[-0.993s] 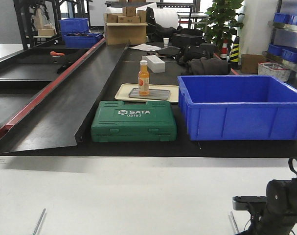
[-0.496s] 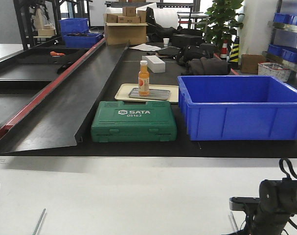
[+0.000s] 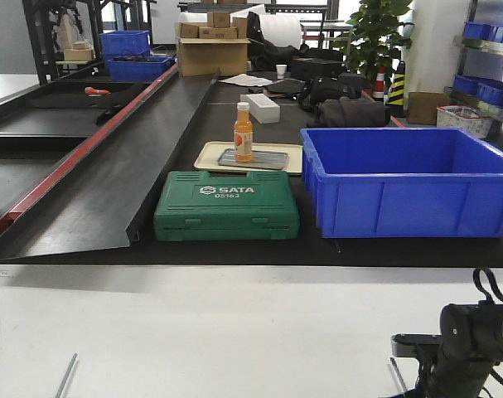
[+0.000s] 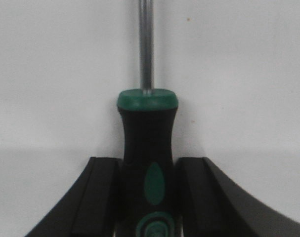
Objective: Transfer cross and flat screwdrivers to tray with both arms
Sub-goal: 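Lower the left gripper onto the other screwdriver handle and close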
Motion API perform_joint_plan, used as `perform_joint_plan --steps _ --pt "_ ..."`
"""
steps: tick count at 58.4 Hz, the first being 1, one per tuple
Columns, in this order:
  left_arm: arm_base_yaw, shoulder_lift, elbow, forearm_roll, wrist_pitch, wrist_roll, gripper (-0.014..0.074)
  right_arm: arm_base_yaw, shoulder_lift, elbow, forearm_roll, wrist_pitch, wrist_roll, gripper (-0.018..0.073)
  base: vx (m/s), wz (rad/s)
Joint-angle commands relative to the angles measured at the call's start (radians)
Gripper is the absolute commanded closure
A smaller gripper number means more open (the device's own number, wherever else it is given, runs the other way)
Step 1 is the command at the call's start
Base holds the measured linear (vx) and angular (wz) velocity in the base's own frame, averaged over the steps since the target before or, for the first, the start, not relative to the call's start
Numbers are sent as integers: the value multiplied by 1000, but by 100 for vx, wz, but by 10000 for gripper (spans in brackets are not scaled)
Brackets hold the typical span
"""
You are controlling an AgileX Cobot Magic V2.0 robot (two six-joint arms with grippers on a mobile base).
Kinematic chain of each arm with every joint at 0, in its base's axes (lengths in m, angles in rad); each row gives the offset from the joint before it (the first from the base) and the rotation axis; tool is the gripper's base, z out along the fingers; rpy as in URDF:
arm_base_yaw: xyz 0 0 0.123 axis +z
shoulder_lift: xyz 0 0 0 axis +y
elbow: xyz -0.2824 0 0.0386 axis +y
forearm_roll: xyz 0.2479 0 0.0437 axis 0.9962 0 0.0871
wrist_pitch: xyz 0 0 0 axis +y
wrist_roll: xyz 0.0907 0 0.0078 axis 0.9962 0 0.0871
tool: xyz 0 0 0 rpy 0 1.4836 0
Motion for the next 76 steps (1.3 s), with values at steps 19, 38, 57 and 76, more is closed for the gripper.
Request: perform_joint_plan --steps 19,38,57,76 --pt "2 231 -224 -4 183 -54 41 1 -11 -3 62 1 -32 570 0 0" --pt "2 597 -383 -4 349 -54 41 1 -11 -3 63 9 -58 569 0 0" --pt "2 806 -385 -4 318 -50 41 1 -11 -3 62 21 -63 567 0 0" --pt "2 899 -432 -4 320 -20 41 1 -11 -3 61 25 -82 567 0 0"
